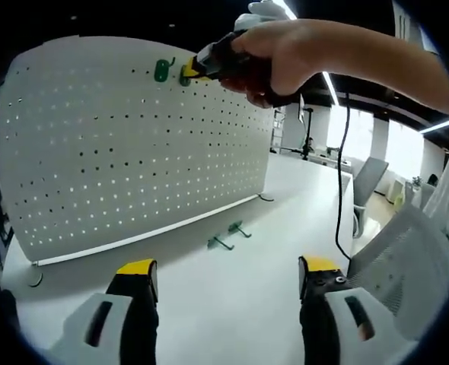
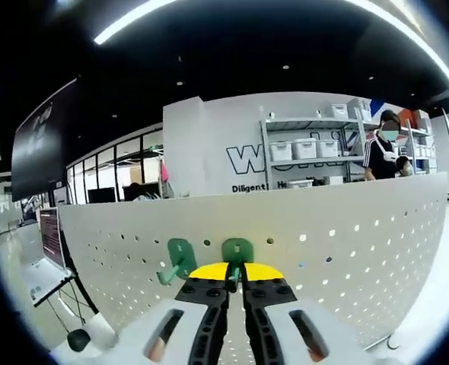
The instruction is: Insert the hook assembly into the mounting plate slot until the hook locks in place.
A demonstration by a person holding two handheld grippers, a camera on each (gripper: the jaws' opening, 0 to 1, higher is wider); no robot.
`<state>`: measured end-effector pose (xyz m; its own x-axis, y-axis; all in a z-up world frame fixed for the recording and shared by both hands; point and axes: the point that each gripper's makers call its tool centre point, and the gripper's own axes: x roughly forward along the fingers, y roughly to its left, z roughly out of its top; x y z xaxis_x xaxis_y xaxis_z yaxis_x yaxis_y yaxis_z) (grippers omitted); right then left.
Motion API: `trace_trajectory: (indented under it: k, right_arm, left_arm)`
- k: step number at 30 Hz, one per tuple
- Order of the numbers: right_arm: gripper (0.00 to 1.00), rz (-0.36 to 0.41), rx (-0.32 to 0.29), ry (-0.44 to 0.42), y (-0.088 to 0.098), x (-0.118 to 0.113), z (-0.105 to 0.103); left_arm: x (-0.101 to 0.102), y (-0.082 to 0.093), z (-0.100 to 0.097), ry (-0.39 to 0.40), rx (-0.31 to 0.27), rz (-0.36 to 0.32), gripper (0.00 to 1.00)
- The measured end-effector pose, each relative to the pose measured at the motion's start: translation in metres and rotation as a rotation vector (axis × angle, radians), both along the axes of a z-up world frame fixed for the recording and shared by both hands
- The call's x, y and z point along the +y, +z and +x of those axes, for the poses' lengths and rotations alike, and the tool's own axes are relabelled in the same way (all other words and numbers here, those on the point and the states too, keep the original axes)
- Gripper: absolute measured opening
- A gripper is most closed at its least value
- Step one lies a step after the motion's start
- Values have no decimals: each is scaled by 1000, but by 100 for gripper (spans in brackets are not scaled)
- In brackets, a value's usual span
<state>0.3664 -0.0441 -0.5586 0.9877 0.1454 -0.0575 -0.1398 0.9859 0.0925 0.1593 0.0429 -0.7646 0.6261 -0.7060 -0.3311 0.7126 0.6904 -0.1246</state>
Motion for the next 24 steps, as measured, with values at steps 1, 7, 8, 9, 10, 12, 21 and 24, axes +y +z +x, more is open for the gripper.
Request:
trace_trajectory:
  k: [1,7,8,9,10,12,21,24]
  right_arm:
    - [4,-13,-2,11,0,1,-2]
    - [9,-61,-14,57,-5,2,-10]
    - [14,-94,4,112,-11,8,-10]
    - [19,-105,22,126,-15,10,-11]
    - [18,-112,8,117,-14,8,-12]
    - [23,-126,-1,140,-15,9,-14]
    - [49,-135,-33,202,-18,16,-21]
    - [55,-122,-58,227,-14,20,-23]
  left_arm:
    - [1,0,0,2,0,2,78]
    - [1,0,0,5,0,2,78]
    - [1,1,0,6,-1,-3,78]
    - [2,1,1,9,-6,2,78]
    - [3,1,1,10,-7,6,79]
    - [4,-1,1,10,-1,4,79]
    - [4,-1,0,10,-1,11,79]
    - [4,-2,0,10,2,11,79]
